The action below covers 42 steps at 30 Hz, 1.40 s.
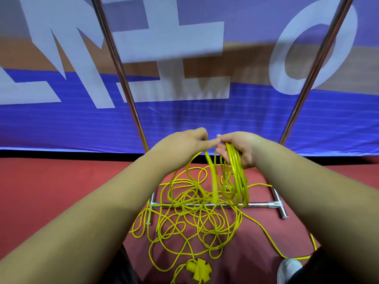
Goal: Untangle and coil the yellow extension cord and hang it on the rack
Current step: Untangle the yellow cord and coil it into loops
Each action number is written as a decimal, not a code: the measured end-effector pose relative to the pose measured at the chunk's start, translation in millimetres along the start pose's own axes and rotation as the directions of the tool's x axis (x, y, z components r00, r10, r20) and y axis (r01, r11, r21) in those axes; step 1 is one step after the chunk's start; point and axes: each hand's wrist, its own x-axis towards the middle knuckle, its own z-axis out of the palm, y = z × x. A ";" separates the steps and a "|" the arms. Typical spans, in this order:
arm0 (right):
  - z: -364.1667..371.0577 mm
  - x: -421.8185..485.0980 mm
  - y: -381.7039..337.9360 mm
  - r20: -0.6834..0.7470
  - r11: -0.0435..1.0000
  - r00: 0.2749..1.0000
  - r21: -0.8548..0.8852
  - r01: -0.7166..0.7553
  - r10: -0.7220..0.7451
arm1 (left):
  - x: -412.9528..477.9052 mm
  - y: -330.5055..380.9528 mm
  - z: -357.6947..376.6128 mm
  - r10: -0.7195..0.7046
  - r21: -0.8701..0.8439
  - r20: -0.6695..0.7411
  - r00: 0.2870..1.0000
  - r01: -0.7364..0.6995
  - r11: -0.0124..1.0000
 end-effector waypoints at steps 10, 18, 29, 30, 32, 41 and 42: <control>14.3 -11.6 11.0 0.256 0.964 0.965 -0.266 0.012 0.059 | 5.2 -15.8 1.6 -0.160 -0.325 -0.050 0.986 0.136 0.936; 12.8 -18.6 4.4 0.313 0.946 0.949 -0.293 0.137 -0.040 | -21.8 -45.5 45.1 -0.304 -0.410 0.541 0.784 0.562 0.719; 20.8 -19.9 16.9 0.297 0.954 0.954 -0.279 0.112 -0.025 | 14.5 -33.5 23.4 -0.154 -0.403 -0.113 0.982 0.096 0.910; 22.2 -18.9 15.8 0.308 0.952 0.951 -0.276 0.130 -0.040 | 17.1 -30.1 21.1 -0.179 -0.407 -0.111 0.978 0.119 0.906; 23.8 -17.2 13.2 0.340 0.952 0.937 -0.255 0.169 -0.075 | 16.1 -28.8 17.2 -0.256 -0.448 -0.030 0.966 0.216 0.867; 26.2 -19.9 8.9 0.396 0.957 0.911 -0.203 0.208 -0.114 | -0.1 -47.9 44.2 -0.474 -0.341 0.331 0.816 0.572 0.746; 25.9 -20.2 8.8 0.386 0.955 0.916 -0.215 0.207 -0.112 | -2.4 -50.9 46.3 -0.458 -0.298 0.390 0.799 0.580 0.759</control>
